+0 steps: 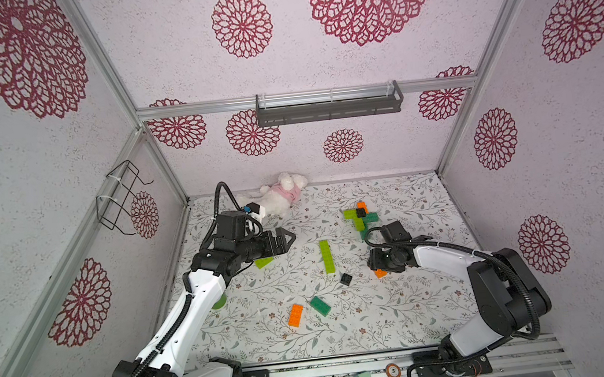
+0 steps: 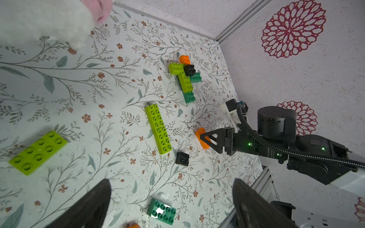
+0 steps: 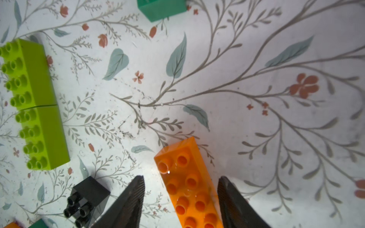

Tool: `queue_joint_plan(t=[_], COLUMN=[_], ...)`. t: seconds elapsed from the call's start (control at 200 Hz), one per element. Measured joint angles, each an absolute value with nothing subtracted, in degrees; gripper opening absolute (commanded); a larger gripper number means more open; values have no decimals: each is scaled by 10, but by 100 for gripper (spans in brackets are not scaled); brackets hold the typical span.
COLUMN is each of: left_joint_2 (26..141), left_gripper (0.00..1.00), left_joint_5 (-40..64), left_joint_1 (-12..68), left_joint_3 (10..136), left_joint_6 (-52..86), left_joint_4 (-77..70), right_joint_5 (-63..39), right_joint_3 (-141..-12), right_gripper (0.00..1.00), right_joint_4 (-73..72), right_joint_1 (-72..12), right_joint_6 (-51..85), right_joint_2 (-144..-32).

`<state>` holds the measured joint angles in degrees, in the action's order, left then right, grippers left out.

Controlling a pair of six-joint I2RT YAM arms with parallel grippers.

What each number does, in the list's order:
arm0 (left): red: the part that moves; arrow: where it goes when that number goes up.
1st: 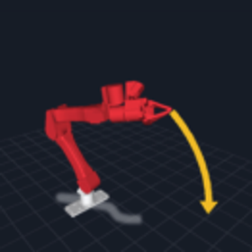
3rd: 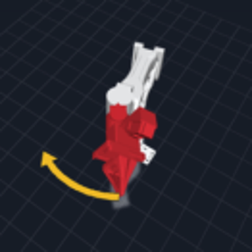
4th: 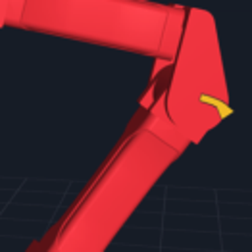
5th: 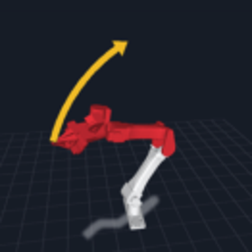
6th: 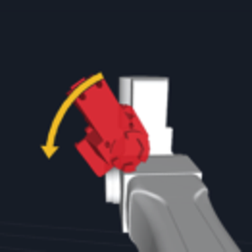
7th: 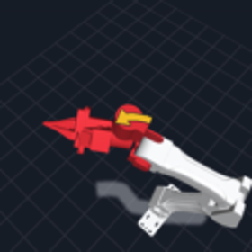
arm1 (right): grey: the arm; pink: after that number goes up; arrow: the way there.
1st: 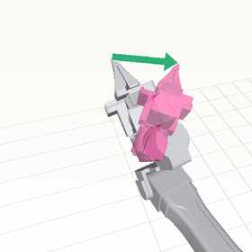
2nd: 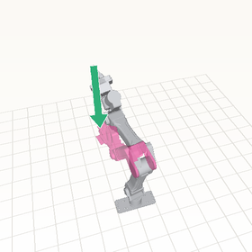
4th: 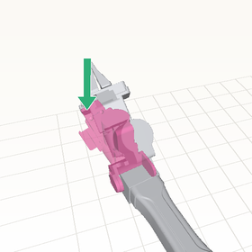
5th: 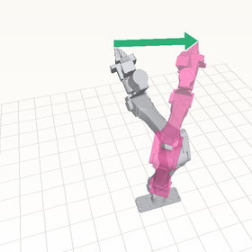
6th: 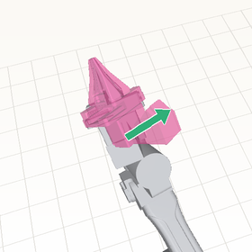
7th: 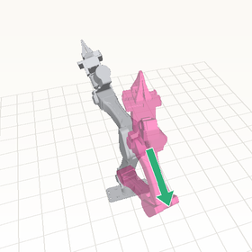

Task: Assemble a small pinwheel with lego
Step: Adjust the lego brick at the center of the board, then pick up the lego brick from the center of the board.

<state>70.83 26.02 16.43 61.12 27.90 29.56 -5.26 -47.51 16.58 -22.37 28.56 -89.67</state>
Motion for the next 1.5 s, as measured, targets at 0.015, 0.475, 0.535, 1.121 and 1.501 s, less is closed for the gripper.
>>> queue_joint_plan(t=[0.015, 0.475, 0.535, 1.121, 1.501], left_joint_2=[709, 718, 718, 718, 629], left_gripper=[97, 97, 97, 97, 97], left_joint_5=[260, 266, 266, 273, 250], left_joint_1=[164, 164, 164, 164, 211], left_joint_3=[611, 611, 611, 611, 576], left_joint_6=[279, 279, 279, 279, 253], left_joint_4=[296, 296, 295, 295, 303], right_joint_5=[-53, -27, -20, 15, -6], right_joint_3=[-475, -497, -502, -525, -687], right_gripper=[55, 37, 38, 17, 6], right_joint_4=[166, 185, 189, 215, 260], right_joint_1=[-225, -244, -247, -269, -326], right_joint_6=[285, 270, 269, 265, 270], right_joint_2=[-898, -914, -917, -935, -960])
